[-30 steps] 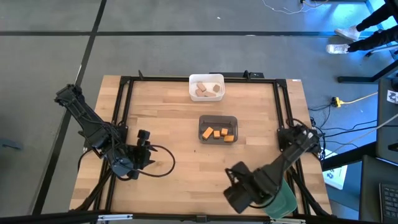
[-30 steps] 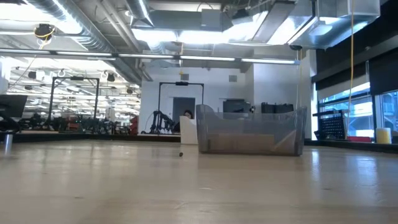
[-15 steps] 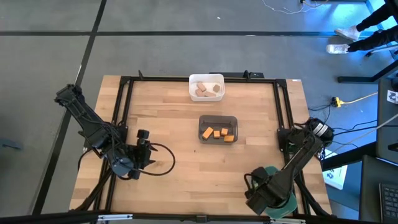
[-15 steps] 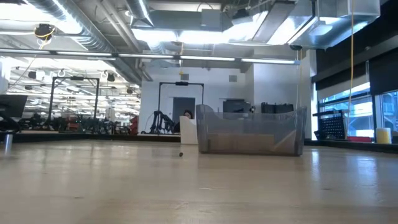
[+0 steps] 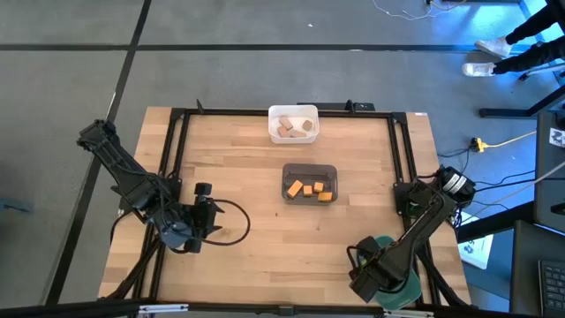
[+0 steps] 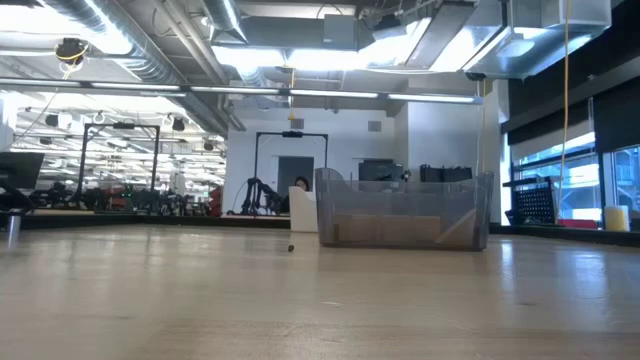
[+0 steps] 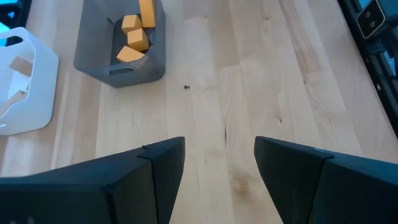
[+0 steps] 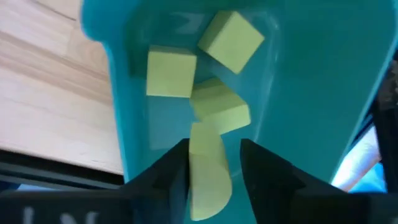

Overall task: Sort & place blocks by color
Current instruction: Put the green block into the green bin, then return to Home Position

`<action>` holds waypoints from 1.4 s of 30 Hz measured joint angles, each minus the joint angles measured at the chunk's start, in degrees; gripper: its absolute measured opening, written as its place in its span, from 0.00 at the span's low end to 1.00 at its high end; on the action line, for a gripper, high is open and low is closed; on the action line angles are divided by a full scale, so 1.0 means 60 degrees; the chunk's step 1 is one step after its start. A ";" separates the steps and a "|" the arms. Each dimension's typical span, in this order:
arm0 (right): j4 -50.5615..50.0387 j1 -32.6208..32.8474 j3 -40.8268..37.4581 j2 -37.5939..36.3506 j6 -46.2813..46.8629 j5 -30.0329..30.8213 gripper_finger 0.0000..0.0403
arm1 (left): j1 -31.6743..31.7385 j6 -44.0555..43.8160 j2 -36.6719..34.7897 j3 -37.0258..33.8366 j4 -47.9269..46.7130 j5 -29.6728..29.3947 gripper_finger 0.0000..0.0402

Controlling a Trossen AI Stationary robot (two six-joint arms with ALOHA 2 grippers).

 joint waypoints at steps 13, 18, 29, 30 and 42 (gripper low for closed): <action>-0.0095 -0.0032 0.0000 0.0000 -0.0561 -0.0184 0.36 | 0.0000 -0.0090 0.0000 0.0000 -0.0004 0.0000 0.46; -0.0233 -0.0087 0.0185 -0.0015 -0.0739 -0.0663 0.36 | 0.0000 -0.0301 0.0000 0.0000 -0.0007 -0.0011 0.46; -0.1957 -0.0086 0.3474 -0.0047 -0.1803 0.3299 0.36 | 0.0004 -0.0541 0.0000 0.0000 -0.0019 -0.0573 0.46; -0.2008 -0.0089 0.3685 -0.0047 -0.1824 0.3701 0.36 | 0.0004 -0.0543 0.0000 0.0000 -0.0025 -0.0698 0.46; -0.3151 -0.0956 0.6031 -0.0047 -0.6079 0.7677 0.09 | 0.0229 -0.0917 0.0000 0.0000 -0.0019 -0.1056 0.45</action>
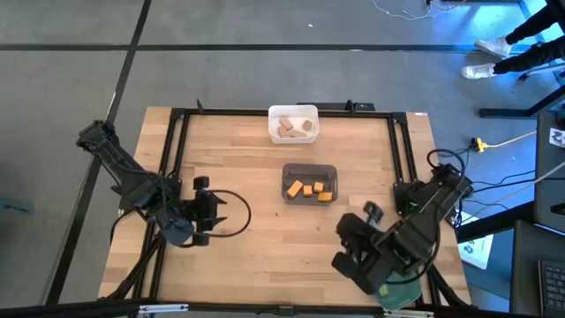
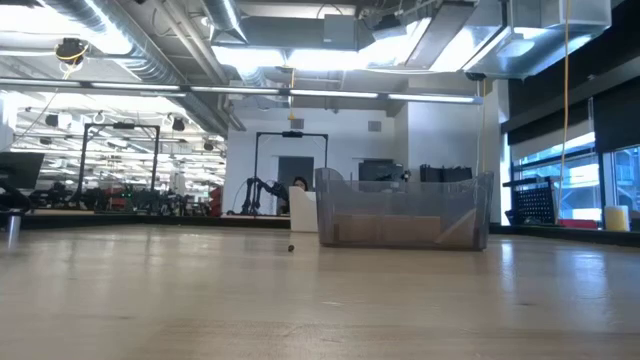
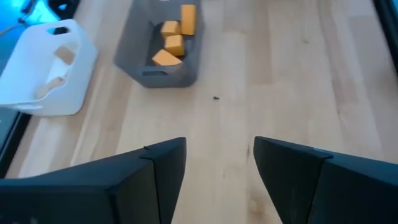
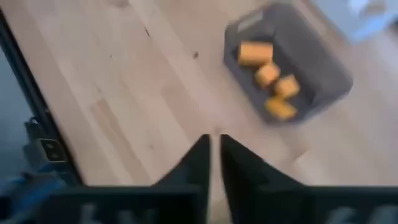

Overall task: Sort & place blocks by color
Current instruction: Return to Home Position

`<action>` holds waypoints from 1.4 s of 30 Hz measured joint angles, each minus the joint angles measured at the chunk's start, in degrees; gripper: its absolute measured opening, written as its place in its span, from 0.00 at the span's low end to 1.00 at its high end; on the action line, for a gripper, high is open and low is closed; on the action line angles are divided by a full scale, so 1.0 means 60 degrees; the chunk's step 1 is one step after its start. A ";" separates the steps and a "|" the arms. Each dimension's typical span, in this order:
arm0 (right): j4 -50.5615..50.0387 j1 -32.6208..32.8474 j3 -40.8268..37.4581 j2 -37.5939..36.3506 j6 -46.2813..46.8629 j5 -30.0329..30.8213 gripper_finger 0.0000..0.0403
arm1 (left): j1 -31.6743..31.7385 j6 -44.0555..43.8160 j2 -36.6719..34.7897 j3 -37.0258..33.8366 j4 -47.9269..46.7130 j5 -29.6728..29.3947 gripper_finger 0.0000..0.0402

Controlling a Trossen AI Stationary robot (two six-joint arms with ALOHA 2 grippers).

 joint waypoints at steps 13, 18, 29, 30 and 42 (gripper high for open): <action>-0.0004 -0.2167 0.0486 -0.0877 -0.5135 0.0836 0.00 | 0.0109 -0.0299 -0.0820 0.0000 -0.0801 -0.0429 0.11; -0.0022 -0.3032 0.0431 -0.2007 -0.5498 0.1184 0.00 | 0.0109 -0.0282 -0.1952 0.0000 -0.1648 -0.0669 0.01; 0.0022 -0.3570 0.0364 -0.4151 -0.6416 0.1445 0.00 | 0.0109 0.0665 -0.4805 0.0000 -0.2094 -0.1094 0.00; 0.0030 -0.3569 0.0253 -0.4369 -0.6452 0.1568 0.00 | 0.0109 0.0698 -0.5032 0.0000 -0.2094 -0.1147 0.00; 0.0708 -0.3569 -0.4917 -0.8945 -0.4687 0.2672 0.00 | 0.0109 0.1069 -0.7243 -0.0003 -0.2087 -0.1616 0.00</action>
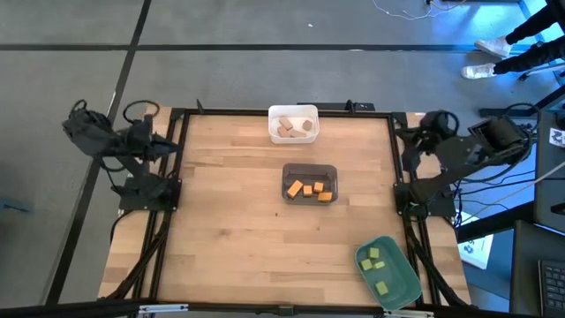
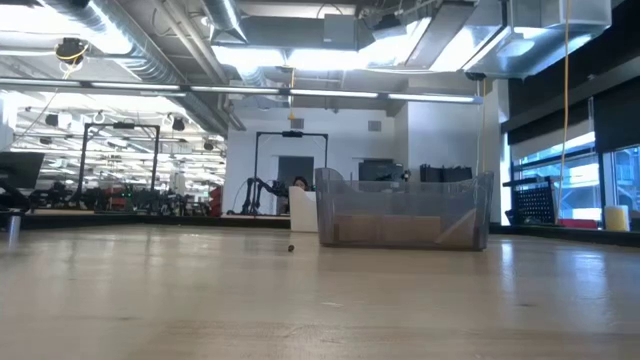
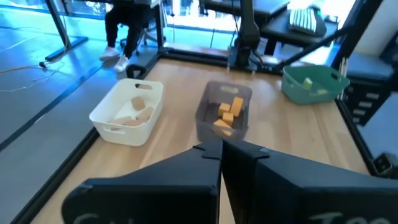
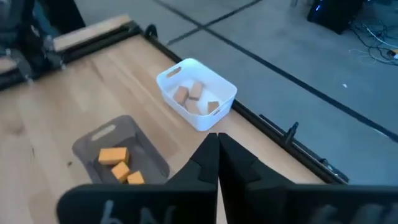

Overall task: Sort & place blocks by color
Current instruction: Return to Home Position

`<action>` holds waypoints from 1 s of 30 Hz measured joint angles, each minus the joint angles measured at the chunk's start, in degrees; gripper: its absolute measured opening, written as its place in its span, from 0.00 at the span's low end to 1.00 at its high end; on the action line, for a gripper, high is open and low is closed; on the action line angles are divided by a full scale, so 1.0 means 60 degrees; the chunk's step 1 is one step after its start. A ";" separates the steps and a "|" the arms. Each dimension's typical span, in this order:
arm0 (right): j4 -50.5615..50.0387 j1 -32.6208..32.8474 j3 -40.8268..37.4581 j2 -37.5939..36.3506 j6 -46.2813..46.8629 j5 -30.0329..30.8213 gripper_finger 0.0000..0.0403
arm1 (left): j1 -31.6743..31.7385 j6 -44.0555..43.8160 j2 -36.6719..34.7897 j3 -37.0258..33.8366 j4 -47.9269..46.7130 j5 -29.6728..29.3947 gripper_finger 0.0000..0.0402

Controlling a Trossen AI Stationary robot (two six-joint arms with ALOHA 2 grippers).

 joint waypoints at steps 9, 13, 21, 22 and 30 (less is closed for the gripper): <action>0.2017 0.0000 -0.3261 -0.3788 -0.0017 0.0356 0.00 | 0.0000 0.0269 -0.1418 -0.0055 0.0060 -0.0168 0.00; 0.2703 0.0000 -0.4266 -0.5123 -0.0026 0.0374 0.00 | -0.0001 0.0479 -0.2124 -0.0612 0.0413 -0.0189 0.00; 0.4882 0.0000 -0.6045 -0.6843 -0.1402 0.0361 0.00 | -0.0004 0.0658 -0.3697 -0.2261 0.1552 -0.0092 0.00; 0.5231 0.0000 -0.6289 -0.7024 -0.1648 0.0356 0.00 | -0.0001 0.0653 -0.3774 -0.2489 0.1643 -0.0107 0.00; 0.7054 0.0001 -0.7647 -0.8172 -0.2968 0.0319 0.00 | -0.0010 0.1044 -0.3743 -0.3263 0.2687 0.0519 0.00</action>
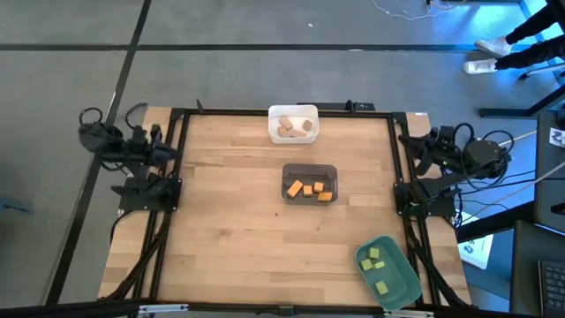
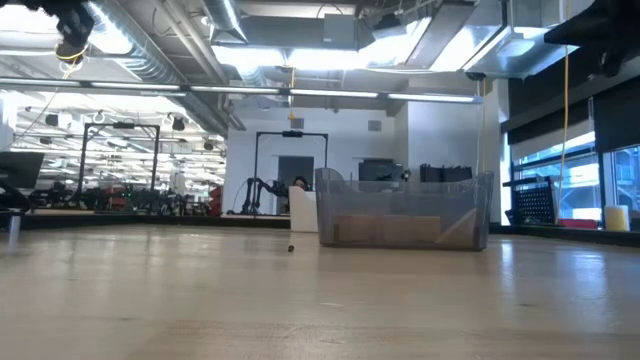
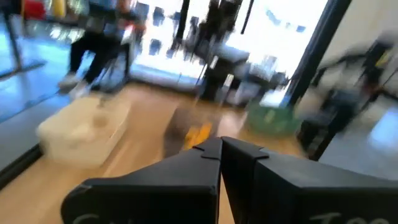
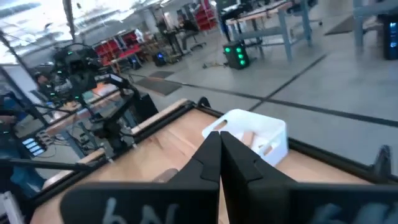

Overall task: Sort & place blocks by color
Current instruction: Return to Home Position

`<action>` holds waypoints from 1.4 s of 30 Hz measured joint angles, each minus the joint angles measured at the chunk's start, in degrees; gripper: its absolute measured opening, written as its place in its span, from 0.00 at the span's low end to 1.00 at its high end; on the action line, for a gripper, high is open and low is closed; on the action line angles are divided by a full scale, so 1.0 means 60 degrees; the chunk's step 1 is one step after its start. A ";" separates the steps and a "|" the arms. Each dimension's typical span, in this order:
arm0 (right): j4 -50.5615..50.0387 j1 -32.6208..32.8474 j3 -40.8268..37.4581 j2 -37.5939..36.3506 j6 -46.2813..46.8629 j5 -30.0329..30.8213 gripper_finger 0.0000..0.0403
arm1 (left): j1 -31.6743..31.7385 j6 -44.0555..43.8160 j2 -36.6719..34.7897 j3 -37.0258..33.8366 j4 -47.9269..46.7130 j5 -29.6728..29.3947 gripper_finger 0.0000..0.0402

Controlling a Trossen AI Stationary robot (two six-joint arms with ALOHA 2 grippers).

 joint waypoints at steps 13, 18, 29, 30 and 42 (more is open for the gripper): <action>0.2876 0.0003 -0.1762 -0.0233 -0.1628 -0.1007 0.00 | 0.0002 0.1501 -0.0008 -0.0933 0.2451 0.1196 0.00; 0.4909 0.0003 -0.2940 -0.0233 -0.2255 -0.1935 0.00 | 0.0003 0.1904 -0.0008 -0.1456 0.3549 0.1666 0.00; 0.7758 -0.0001 -0.5209 -0.0237 -0.2802 -0.3522 0.00 | 0.0003 0.1842 -0.0008 -0.3204 0.5225 0.2192 0.00; 0.7866 0.0003 -0.5331 -0.0237 -0.2808 -0.3559 0.00 | 0.0003 0.1842 -0.0008 -0.3338 0.5311 0.2211 0.00; 0.9033 -0.0001 -0.6309 -0.0237 -0.3683 -0.4471 0.00 | -0.0001 0.1980 -0.0008 -0.4394 0.6039 0.2212 0.00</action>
